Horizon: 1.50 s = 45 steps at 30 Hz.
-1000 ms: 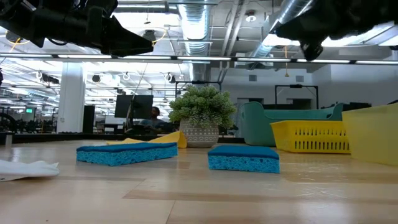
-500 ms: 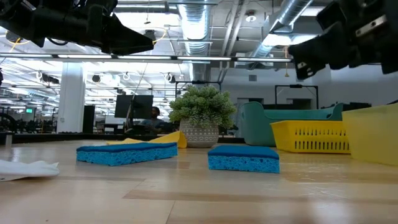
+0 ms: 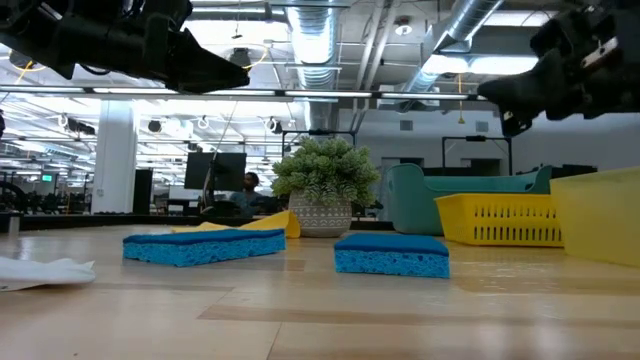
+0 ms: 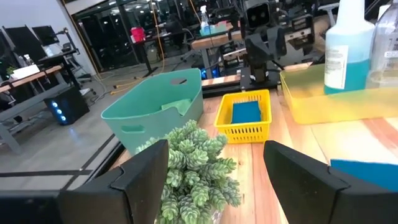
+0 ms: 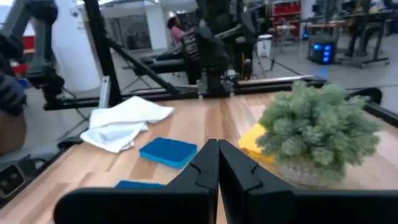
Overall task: Pick & Place Kitchen Items
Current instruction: Put the yellow towel into the green bin
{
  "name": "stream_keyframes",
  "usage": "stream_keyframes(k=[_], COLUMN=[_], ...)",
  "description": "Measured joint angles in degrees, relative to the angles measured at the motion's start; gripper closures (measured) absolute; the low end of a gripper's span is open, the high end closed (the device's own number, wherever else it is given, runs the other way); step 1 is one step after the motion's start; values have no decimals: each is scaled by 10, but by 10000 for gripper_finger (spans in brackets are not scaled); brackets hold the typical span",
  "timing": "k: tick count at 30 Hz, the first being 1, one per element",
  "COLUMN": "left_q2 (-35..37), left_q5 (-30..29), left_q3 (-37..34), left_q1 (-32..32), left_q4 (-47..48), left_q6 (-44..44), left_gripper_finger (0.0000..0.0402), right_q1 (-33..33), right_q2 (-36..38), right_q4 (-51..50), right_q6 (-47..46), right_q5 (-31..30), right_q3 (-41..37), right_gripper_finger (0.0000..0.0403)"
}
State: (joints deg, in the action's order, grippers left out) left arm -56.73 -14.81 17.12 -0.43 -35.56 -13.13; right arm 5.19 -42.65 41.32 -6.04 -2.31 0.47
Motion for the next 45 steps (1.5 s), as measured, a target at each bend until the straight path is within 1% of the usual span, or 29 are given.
stream_keyframes(k=[1,3,11,22,24,28,30,34,38,42,45], left_q2=[-8,-22,-75,-79,-79,-79,-79,-79,-79,-80,-93], left_q5=[0,0,0,-1,-11,-80,-101,-103,-102,-80,-78], left_q3=[0,0,0,0,0,0,0,7,16,29,34], left_q1=[0,0,6,16,16,19,25,49,69,88,104], left_q4=[-6,-18,-85,-90,-72,-11,22,81,123,182,211], left_q6=[0,-2,-16,-16,-19,-31,-22,32,66,108,137], left_gripper_finger=[142,142,142,142,142,142,142,142,142,142,142], right_q1=[0,0,0,4,12,22,25,31,31,30,30], right_q2=[13,37,132,259,281,329,354,400,426,426,426], right_q4=[-16,-27,-126,-242,-270,-331,-349,-393,-411,-414,-415], right_q6=[0,0,0,6,13,11,8,7,12,11,6], right_q5=[-9,-12,-24,-36,-36,-55,-57,-57,-52,-52,-50], right_q3=[0,0,0,0,0,0,0,-1,6,7,7], right_gripper_finger=[403,403,403,403,403,403,403,403,403,403,403])
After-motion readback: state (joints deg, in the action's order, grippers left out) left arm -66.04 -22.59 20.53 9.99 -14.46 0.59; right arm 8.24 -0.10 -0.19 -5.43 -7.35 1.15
